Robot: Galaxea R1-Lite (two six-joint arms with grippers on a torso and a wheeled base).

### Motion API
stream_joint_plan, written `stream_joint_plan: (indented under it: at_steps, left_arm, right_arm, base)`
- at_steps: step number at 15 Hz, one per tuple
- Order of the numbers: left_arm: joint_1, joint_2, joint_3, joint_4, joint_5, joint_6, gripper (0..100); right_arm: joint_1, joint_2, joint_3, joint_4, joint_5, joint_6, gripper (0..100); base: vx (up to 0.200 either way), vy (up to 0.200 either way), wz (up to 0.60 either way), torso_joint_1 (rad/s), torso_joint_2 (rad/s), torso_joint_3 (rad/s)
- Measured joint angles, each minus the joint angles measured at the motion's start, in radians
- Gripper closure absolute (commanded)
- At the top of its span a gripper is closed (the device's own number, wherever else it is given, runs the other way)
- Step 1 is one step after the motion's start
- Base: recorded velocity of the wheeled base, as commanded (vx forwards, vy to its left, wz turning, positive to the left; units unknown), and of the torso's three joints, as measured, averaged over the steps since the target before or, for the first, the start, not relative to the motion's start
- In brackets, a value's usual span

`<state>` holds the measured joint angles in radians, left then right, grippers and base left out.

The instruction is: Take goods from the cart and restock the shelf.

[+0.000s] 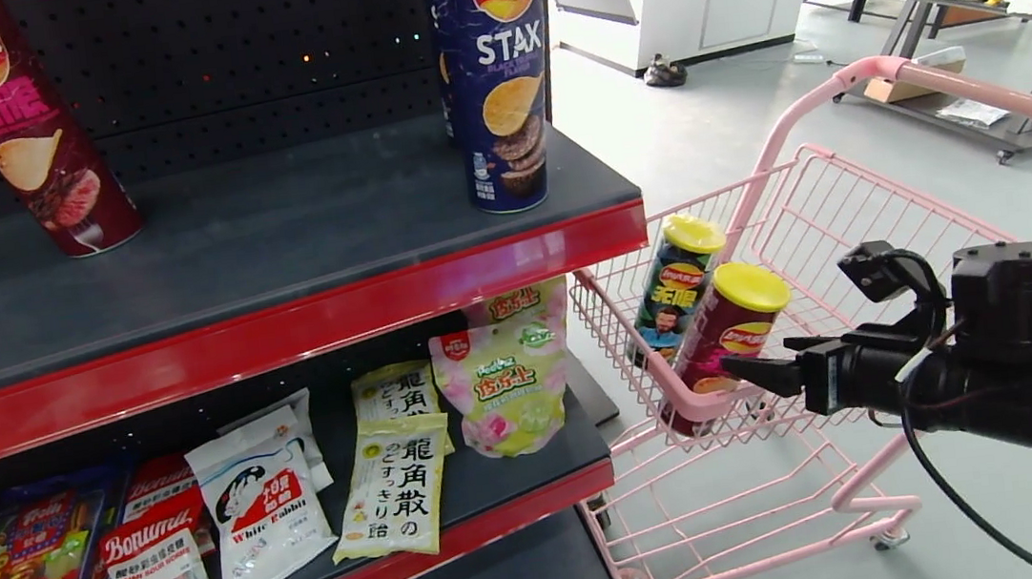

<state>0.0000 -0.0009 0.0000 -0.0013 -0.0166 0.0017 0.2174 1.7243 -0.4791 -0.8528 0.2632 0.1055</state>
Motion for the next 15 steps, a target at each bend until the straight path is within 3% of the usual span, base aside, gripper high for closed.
stream_joint_plan:
  at_steps: [7, 14, 15]
  left_arm:
    - [0.000, 0.000, 0.000, 0.000, 0.000, 0.000, 0]
    - [0.000, 0.000, 0.000, 0.000, 0.000, 0.001, 0]
    - [0.000, 0.000, 0.000, 0.000, 0.000, 0.002, 0]
  right_arm:
    - [-0.002, 0.176, -0.079, -0.142, -0.011, 0.008, 0]
    - [-0.016, 0.261, -0.146, -0.150, -0.018, 0.060, 0]
    - [-0.015, 0.265, -0.147, -0.152, -0.019, 0.064, 100]
  base:
    - [0.000, 0.000, 0.00, 0.000, 0.00, 0.000]
    - [0.000, 0.000, 0.00, 0.000, 0.00, 0.000]
    - [0.000, 0.000, 0.00, 0.000, 0.00, 0.000]
